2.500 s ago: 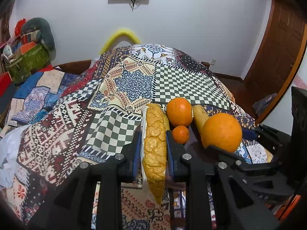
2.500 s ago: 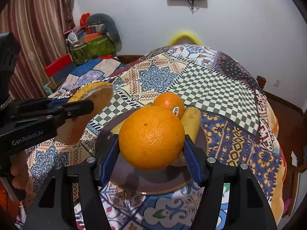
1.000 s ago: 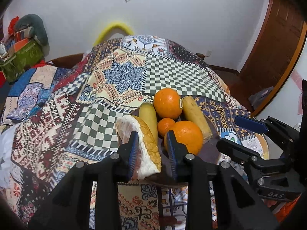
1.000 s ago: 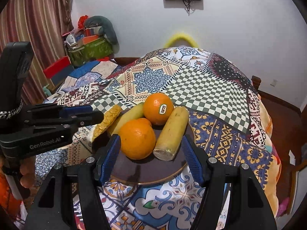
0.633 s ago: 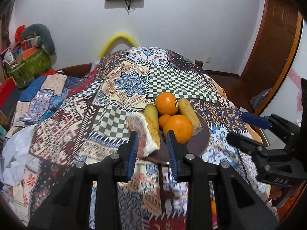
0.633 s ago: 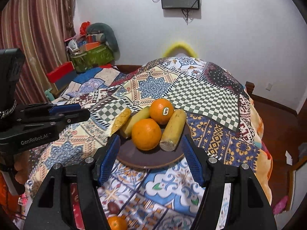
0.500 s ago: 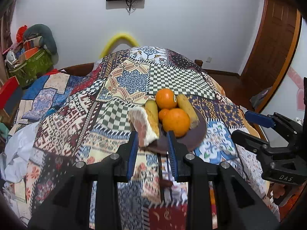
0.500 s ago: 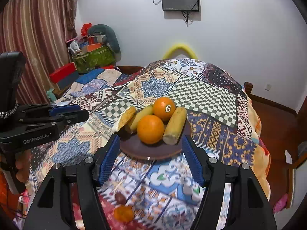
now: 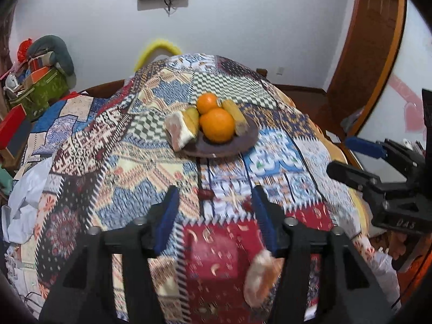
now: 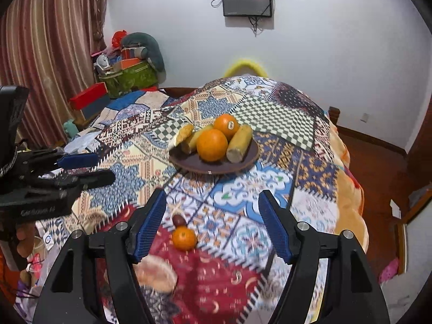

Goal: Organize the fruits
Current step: 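Grasp the second pomelo segment from the quilt with the left tool, then lift the pomelo segment with the left tool while the right tool grasps the tangerine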

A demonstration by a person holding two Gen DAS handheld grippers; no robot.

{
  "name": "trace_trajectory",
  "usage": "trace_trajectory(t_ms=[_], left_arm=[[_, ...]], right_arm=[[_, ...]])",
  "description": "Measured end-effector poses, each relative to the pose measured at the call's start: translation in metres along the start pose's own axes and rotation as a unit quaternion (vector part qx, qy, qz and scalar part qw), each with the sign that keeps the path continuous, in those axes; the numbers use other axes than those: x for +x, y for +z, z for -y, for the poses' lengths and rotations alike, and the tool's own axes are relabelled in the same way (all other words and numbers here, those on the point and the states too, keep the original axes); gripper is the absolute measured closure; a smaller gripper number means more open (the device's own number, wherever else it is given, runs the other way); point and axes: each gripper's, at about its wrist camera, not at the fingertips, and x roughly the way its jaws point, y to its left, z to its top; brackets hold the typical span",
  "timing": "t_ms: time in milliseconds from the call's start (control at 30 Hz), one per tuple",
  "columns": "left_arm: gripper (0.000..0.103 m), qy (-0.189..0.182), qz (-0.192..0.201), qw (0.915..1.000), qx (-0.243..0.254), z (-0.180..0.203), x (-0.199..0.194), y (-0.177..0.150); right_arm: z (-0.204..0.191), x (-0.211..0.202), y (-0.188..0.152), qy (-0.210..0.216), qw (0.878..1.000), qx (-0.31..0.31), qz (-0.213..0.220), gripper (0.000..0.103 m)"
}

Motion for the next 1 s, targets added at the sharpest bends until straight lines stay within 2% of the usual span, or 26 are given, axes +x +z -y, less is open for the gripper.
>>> trace_trajectory(t_ms=[267, 633, 700, 833, 867, 900, 1000], left_arm=[[0.043, -0.034, -0.055, 0.9978, 0.012, 0.029, 0.015, -0.042], [0.042, -0.045, -0.126, 0.9905, 0.034, 0.052, 0.05, -0.082], [0.036, -0.046, -0.129, 0.9899, 0.037, 0.054, 0.054, -0.085], [0.036, -0.048, -0.11, 0.9915, 0.05, 0.06, 0.057, -0.088], [0.038, -0.051, -0.106, 0.9918, 0.049, 0.059, 0.057, -0.088], [0.046, -0.057, -0.102, 0.9921, 0.047, 0.058, 0.057, -0.088], [0.057, -0.059, -0.095, 0.993, 0.038, 0.051, 0.054, -0.089]], right_arm=[[-0.002, -0.007, -0.03, -0.004, 1.0, 0.012, -0.021, 0.034], [0.006, -0.011, -0.053, -0.009, 0.999, 0.036, -0.037, 0.034], [0.008, -0.01, -0.055, -0.009, 0.998, 0.04, -0.039, 0.034], [0.009, -0.007, -0.057, -0.009, 0.998, 0.043, -0.044, 0.034], [0.009, -0.006, -0.057, -0.009, 0.998, 0.043, -0.045, 0.034], [0.009, -0.005, -0.057, -0.008, 0.998, 0.044, -0.046, 0.034], [0.007, -0.002, -0.057, -0.005, 0.998, 0.042, -0.05, 0.034]])
